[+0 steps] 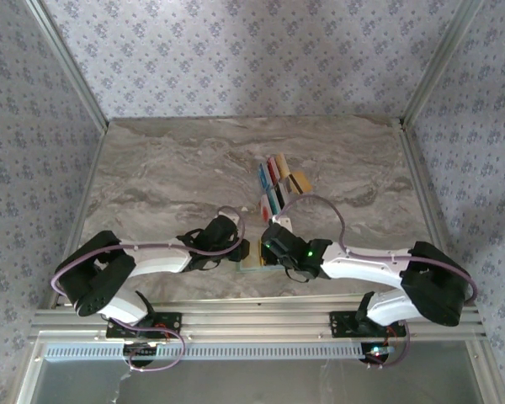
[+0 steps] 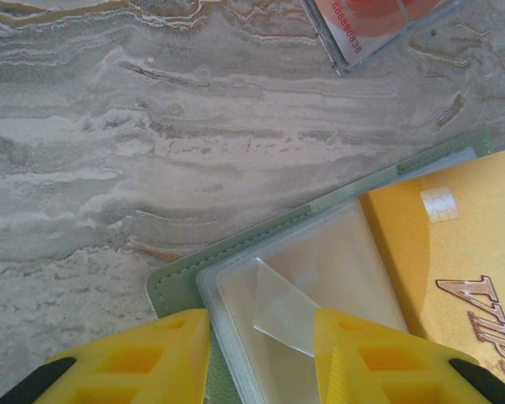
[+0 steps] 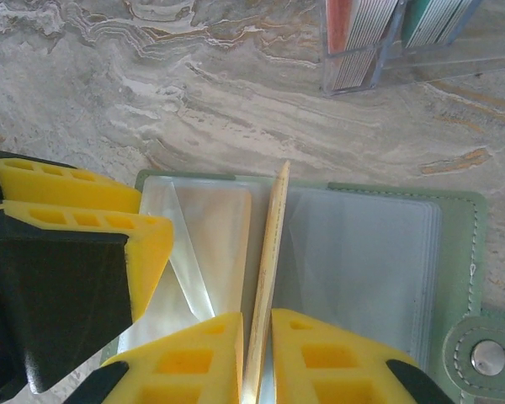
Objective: Put the credit cards into the card holder
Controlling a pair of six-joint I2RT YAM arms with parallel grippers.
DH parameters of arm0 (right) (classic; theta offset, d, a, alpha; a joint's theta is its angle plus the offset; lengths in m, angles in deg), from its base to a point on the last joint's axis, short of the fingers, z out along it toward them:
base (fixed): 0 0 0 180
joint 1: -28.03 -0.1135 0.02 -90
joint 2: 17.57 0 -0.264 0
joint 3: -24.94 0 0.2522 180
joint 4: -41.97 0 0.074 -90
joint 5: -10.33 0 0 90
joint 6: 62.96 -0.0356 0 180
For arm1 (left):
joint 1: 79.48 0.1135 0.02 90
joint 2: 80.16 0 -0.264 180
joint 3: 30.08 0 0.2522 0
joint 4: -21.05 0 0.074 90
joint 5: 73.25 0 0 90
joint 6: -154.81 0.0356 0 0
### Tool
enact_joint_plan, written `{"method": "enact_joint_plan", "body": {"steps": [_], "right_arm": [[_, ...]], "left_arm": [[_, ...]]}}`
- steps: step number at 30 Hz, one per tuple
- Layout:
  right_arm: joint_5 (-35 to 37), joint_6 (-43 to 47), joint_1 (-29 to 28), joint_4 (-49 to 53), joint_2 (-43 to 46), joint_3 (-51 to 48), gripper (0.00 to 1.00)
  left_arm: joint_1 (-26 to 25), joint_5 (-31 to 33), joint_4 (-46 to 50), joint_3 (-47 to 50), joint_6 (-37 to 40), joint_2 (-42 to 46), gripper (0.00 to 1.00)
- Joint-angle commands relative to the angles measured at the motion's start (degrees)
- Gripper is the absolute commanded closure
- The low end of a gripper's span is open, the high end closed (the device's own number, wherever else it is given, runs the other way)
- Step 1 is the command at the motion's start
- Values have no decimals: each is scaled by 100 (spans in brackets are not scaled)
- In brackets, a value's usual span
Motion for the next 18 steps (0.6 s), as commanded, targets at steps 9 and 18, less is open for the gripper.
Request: {"method": "enact_joint_plan", "body": {"steps": [9,18], "right_arm": [[-86,28,83,116,-150,105,90],[-14,140,174,372,435,-62,100]], "left_arm": [[-59,87,-33,-32,-12,2,63],[-54,65,217,28,62,478,63]]}}
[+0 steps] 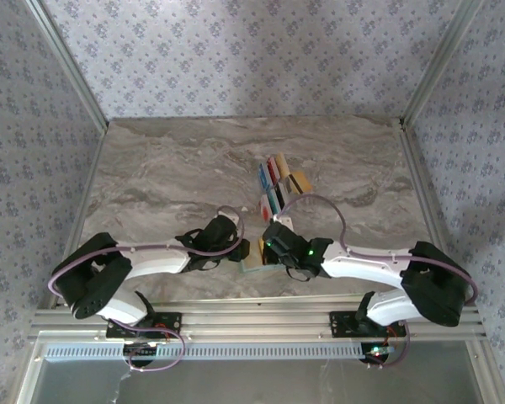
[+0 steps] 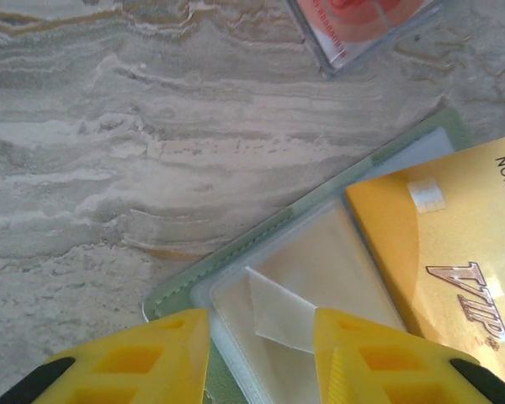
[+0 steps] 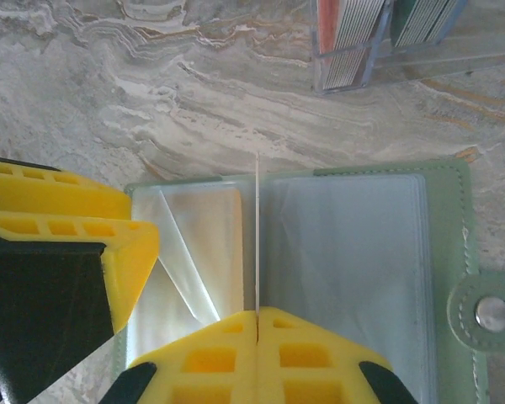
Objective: Put the credit cards into the card holder
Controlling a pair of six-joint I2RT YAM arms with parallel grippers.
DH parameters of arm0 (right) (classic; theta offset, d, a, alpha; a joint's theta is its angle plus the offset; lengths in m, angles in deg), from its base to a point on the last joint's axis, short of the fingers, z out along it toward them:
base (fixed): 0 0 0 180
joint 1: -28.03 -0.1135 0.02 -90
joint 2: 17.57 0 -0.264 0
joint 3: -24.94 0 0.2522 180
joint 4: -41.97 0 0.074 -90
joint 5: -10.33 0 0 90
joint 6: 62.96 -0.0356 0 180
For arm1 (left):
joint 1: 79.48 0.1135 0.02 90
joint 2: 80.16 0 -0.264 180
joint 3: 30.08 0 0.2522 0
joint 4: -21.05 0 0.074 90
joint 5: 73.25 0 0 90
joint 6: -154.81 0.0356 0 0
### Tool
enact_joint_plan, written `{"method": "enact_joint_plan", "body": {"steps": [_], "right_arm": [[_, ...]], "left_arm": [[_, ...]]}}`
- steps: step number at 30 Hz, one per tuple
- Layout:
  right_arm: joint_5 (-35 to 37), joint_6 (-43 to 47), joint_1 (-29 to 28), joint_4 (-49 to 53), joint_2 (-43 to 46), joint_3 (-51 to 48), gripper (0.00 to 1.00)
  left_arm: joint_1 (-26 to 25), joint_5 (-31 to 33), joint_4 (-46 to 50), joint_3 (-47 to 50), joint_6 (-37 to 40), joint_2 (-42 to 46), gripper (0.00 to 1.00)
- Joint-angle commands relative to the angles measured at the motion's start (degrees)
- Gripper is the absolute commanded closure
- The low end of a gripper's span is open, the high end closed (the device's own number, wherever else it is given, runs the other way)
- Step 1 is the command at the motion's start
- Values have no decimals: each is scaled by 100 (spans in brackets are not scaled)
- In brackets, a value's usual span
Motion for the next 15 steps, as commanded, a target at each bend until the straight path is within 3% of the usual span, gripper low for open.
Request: {"method": "enact_joint_plan", "body": {"steps": [1,5,10,15], "right_arm": [[71,141,70,310,404,-81,100],[-13,221,178,417,751,-188,100],[-343,383,375,356,983,-308,100],[-987,661,646,144,1114,-476,100]], "left_arm": [[-39,72,156,39,65,351,62],[-33,85,238,41,82,502,62],[-30,139,289,13,75,413,75],[-30,281,325,-45,82,243,78]]}}
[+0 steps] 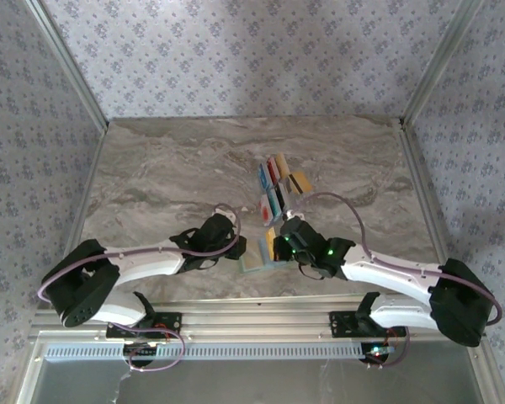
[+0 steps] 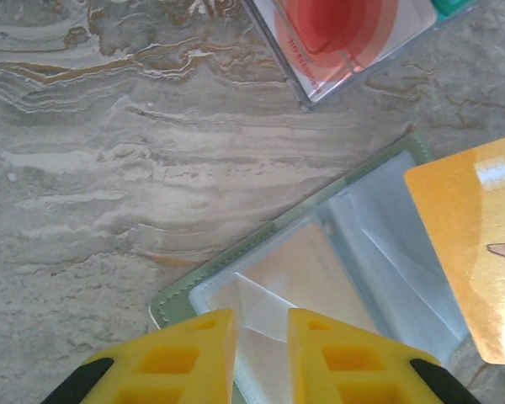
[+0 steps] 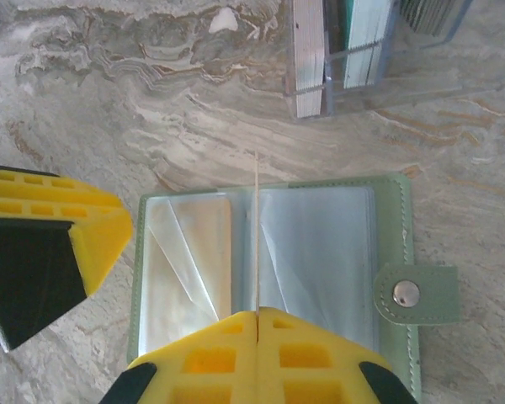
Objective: Put the credit cards into the card holder
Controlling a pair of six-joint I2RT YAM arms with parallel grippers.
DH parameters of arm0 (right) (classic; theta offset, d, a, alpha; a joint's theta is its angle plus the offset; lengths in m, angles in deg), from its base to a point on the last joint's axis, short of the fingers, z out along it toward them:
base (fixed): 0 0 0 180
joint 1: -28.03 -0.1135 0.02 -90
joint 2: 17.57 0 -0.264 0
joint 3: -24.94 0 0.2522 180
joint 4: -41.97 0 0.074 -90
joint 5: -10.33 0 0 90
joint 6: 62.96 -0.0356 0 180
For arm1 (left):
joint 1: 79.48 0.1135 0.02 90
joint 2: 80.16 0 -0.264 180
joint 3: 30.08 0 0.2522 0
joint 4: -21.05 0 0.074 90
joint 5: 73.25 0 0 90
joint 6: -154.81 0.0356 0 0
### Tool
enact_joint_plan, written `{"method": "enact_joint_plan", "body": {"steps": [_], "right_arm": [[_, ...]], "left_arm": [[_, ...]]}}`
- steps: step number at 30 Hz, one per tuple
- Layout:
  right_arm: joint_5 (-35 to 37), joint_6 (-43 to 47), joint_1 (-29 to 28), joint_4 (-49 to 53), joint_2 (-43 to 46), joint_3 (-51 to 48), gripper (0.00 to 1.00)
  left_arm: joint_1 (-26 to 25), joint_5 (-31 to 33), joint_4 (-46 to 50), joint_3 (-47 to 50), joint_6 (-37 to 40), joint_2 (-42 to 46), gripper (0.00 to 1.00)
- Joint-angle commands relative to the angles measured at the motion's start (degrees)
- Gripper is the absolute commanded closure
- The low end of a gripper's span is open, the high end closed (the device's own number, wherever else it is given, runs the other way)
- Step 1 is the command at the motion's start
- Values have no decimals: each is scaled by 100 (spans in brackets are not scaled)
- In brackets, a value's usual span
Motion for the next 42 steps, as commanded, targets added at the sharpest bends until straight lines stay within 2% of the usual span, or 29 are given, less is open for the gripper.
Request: {"method": "enact_joint_plan", "body": {"steps": [1,14,28,36,42], "right_arm": [[-572,323,162,-90,137,-140,100],[-1551,457,546,-392,-99,-282,100],[-2038,426,716,-738,-612,-346,100],[-1562,432,766,-323,5,-421,100],[-1666,460,766,-343,148,-453,100]], "left_arm": [[-31,189,166,-82,70,-186,79],[-33,344,121,-139,25,-665,83],[-30,336,42,-51,25,-647,83],[-31,330,24,-40,27,-661,83],[-30,305,-11,-51,16,-684,83]]}}
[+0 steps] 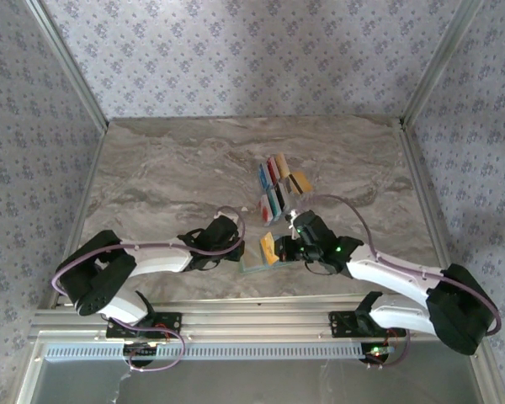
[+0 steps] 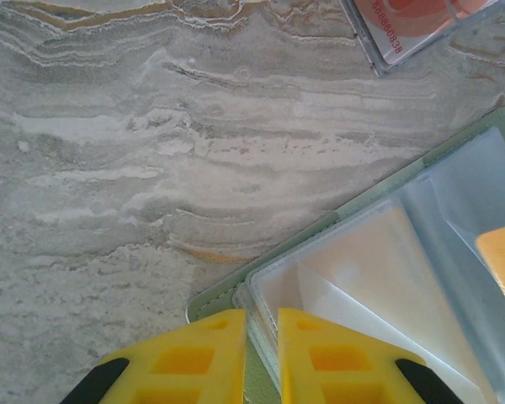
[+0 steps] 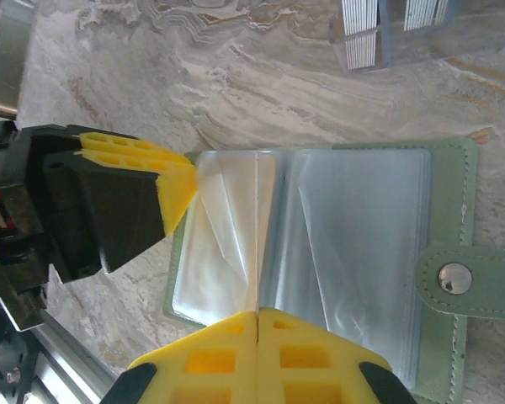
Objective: Put the credit cards into the card holder
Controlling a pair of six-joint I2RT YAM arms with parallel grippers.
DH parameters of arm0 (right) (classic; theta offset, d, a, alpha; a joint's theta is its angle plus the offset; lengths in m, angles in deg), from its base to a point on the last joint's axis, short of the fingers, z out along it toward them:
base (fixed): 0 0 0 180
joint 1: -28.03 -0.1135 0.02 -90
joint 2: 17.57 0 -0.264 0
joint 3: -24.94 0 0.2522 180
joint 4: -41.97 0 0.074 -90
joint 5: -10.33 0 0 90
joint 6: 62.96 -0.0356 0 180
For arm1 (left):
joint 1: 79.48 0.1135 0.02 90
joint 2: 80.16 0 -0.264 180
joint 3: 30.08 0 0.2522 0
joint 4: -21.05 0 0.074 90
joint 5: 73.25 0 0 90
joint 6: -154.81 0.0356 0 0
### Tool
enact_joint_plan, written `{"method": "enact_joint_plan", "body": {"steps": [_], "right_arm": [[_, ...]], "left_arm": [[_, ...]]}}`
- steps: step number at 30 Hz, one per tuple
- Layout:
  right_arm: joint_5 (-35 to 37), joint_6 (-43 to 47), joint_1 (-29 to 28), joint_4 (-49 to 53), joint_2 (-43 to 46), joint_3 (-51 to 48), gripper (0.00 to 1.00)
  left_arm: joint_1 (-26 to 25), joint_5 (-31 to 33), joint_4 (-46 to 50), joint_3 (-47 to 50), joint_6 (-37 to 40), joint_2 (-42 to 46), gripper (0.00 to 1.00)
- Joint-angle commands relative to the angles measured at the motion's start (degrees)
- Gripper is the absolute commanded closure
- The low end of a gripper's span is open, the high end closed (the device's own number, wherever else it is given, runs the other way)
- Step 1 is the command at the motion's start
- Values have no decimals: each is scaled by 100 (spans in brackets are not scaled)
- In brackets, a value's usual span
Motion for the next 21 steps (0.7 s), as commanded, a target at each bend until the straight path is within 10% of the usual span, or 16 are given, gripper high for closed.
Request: {"method": "enact_joint_plan", "body": {"steps": [1,21], "right_arm": [[15,94,16,114,-45,-58,100],[-350,55,30,-280,-480,-136,100]], "left_arm": [[-30,103,83,5,19,-101,83],[-30,101,102,-20,28,-117,83]]}}
